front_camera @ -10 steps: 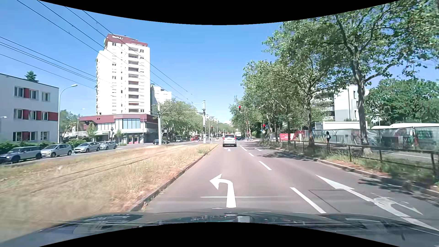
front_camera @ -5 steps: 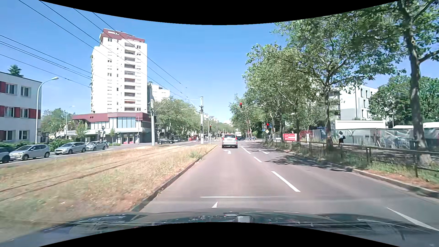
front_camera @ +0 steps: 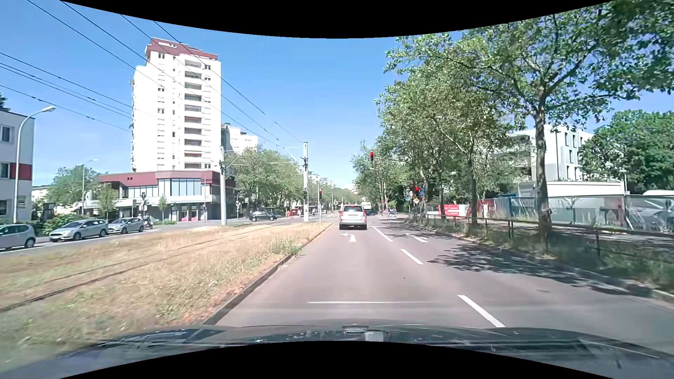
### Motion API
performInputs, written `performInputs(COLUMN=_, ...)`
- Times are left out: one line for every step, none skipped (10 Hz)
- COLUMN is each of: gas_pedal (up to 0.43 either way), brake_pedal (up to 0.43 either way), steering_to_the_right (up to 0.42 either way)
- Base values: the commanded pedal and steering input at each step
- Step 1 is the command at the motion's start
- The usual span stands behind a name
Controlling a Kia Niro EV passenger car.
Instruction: Follow the waypoints while adhering to traffic rules and regulations
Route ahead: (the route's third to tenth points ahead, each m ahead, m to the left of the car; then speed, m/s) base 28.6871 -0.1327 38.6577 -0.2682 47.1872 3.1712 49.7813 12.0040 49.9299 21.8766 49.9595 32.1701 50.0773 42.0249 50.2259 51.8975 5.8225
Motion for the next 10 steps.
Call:
performInputs(gas_pedal=0.000, brake_pedal=0.183, steering_to_the_right=0.002)
performInputs(gas_pedal=0.000, brake_pedal=0.183, steering_to_the_right=0.002)
performInputs(gas_pedal=0.000, brake_pedal=0.189, steering_to_the_right=0.002)
performInputs(gas_pedal=0.000, brake_pedal=0.189, steering_to_the_right=0.002)
performInputs(gas_pedal=0.000, brake_pedal=0.183, steering_to_the_right=0.002)
performInputs(gas_pedal=0.000, brake_pedal=0.189, steering_to_the_right=0.002)
performInputs(gas_pedal=0.000, brake_pedal=0.189, steering_to_the_right=0.002)
performInputs(gas_pedal=0.000, brake_pedal=0.189, steering_to_the_right=0.001)
performInputs(gas_pedal=0.000, brake_pedal=0.189, steering_to_the_right=0.001)
performInputs(gas_pedal=0.000, brake_pedal=0.189, steering_to_the_right=0.001)
